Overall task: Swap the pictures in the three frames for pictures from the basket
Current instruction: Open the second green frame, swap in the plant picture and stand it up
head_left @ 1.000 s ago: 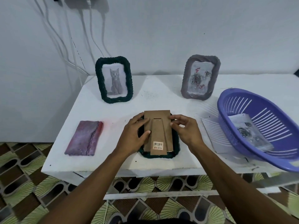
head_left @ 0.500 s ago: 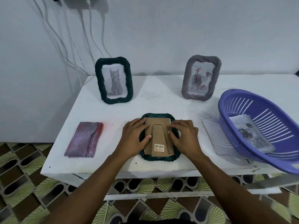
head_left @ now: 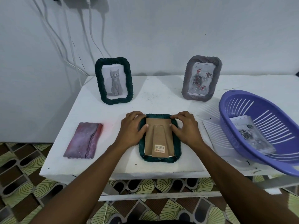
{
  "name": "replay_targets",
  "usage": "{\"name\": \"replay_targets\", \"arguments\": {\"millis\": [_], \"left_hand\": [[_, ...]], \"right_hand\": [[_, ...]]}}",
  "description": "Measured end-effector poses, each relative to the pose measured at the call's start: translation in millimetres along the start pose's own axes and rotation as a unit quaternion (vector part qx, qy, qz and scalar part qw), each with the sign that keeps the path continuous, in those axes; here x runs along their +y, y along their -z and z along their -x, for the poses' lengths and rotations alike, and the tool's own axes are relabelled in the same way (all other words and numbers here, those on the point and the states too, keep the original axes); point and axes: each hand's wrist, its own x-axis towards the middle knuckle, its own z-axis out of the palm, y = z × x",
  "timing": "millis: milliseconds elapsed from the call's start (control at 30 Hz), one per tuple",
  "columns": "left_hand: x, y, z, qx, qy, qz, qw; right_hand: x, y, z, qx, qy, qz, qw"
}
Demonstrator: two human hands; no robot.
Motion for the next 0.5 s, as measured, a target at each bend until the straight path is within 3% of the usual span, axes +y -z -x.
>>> {"name": "replay_targets", "arguments": {"millis": [300,500], "left_hand": [[-7,0,-16,-0.042,0.03,-0.001,0.999],[-5,2,-18,-0.065,0.022,-0.006,0.998]], "right_hand": [[6,1,-11,-0.059,-0.007,0.037,0.998],[9,3,-12,-0.057,0.008,0.017,0.998]]}}
